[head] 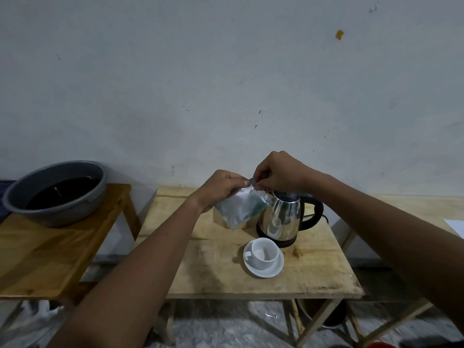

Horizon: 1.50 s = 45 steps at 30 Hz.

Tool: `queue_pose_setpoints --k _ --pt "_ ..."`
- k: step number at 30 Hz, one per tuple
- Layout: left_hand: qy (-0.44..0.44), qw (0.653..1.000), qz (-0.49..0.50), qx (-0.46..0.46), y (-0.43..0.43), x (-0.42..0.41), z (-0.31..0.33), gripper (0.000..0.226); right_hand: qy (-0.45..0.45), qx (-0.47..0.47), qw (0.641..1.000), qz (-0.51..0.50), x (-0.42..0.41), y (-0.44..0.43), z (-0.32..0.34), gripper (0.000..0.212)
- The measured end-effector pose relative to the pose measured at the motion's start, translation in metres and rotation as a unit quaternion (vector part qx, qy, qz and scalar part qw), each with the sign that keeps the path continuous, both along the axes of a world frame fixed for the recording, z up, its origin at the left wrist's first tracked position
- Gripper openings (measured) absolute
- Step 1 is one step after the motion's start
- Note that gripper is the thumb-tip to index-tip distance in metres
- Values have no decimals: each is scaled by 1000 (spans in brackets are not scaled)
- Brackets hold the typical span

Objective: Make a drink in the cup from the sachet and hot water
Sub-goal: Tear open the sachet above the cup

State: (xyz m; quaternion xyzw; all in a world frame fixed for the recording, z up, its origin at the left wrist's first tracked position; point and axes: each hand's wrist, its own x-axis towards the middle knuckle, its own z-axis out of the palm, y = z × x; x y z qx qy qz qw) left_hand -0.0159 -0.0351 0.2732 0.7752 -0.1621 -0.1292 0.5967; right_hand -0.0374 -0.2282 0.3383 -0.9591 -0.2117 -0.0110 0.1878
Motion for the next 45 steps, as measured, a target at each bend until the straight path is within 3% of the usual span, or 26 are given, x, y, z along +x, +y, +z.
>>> queue_pose_setpoints --k 10,17,22,28,36,39,42,45 --pt "-11 999 -32 23 -3 -2 -7 13 21 -35 999 1 1 3 -7 9" --pt "37 998 -37 -19 6 6 -7 8 -63 -11 997 52 0 7 -12 12" --pt "65 994 -34 -80 18 11 -10 26 -113 14 989 100 -5 15 -15 17" --pt "17 999 -19 -29 26 17 -9 12 -19 29 999 2 10 22 -13 10" --pt "-3 998 -61 18 39 19 -7 3 -18 25 999 30 16 43 -19 12" --pt "-14 998 -59 27 49 24 -7 19 -13 32 998 43 20 50 -22 13" --pt "4 997 -70 21 60 29 -7 8 -22 57 997 52 22 56 -22 12" --pt "25 996 -87 6 64 34 -10 13 -22 109 992 52 19 55 -26 10"
